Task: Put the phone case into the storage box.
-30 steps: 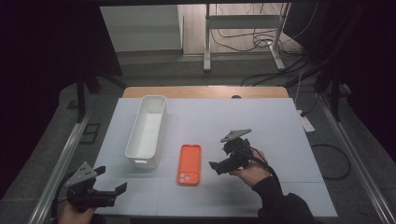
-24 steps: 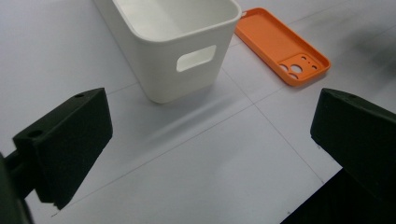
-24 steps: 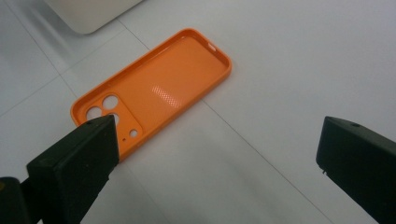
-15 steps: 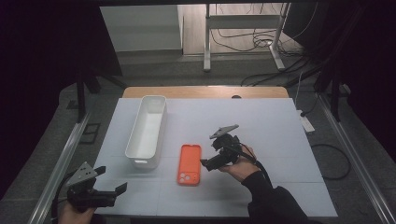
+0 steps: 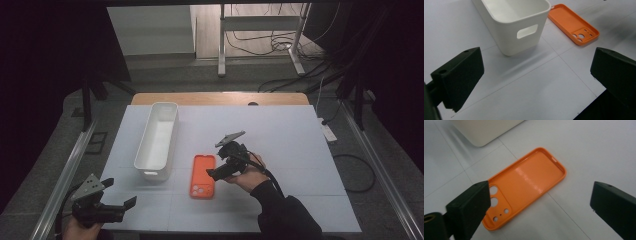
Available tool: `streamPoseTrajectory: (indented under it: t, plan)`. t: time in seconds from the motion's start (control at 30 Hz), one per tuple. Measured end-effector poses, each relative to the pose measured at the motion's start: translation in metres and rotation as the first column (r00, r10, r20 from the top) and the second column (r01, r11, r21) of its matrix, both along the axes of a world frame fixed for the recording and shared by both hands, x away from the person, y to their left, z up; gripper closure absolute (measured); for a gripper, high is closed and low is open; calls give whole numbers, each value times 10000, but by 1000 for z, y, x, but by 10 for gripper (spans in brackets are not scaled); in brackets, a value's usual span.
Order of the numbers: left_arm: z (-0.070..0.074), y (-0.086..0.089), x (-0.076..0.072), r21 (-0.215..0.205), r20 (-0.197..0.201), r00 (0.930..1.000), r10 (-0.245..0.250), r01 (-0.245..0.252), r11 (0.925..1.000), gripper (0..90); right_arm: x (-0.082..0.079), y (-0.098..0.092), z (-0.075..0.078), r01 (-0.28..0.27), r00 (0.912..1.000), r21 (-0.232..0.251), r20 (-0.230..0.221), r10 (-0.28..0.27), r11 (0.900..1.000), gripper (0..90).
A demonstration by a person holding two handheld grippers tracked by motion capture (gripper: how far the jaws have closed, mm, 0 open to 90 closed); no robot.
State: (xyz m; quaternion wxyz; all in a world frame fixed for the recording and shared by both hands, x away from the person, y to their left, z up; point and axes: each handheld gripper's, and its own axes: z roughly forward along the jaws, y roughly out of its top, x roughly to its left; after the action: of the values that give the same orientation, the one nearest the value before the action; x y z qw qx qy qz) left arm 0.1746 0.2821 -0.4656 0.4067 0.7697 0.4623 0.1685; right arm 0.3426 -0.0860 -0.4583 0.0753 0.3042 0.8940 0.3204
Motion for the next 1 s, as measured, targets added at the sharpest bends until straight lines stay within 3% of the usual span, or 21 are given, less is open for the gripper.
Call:
streamPoseTrajectory:
  t: [0.23, 0.37, 0.43, 0.63, 0.9, 1.0]
  plan:
    - [0, 0, 0, -5, 10, 10000, -24, 24, 10000, 0, 0, 6, -1, -330, 9995, -14, -25, 330, 9995, 191]
    - [0, -1, 0, 40, 29, 10000, -56, 56, 10000, 0, 1, 8, -1, -529, 9985, 48, -137, 530, 9986, 364]
    - [0, -1, 0, 44, 31, 10000, -58, 58, 10000, 0, 1, 9, -1, -581, 9982, 3, -116, 581, 9983, 383]
    - [0, -1, 0, 75, 44, 10000, -68, 68, 9999, 0, 0, 14, -2, -974, 9952, -156, -41, 974, 9951, 585]
    - [0, -1, 0, 93, 53, 9999, -90, 89, 9999, 0, 2, 21, -8, -1196, 9926, -329, -233, 1189, 9923, 709]
    - [0, -1, 0, 96, 57, 9999, -92, 92, 9999, 0, 2, 24, -10, -1319, 9909, -369, -317, 1307, 9906, 794]
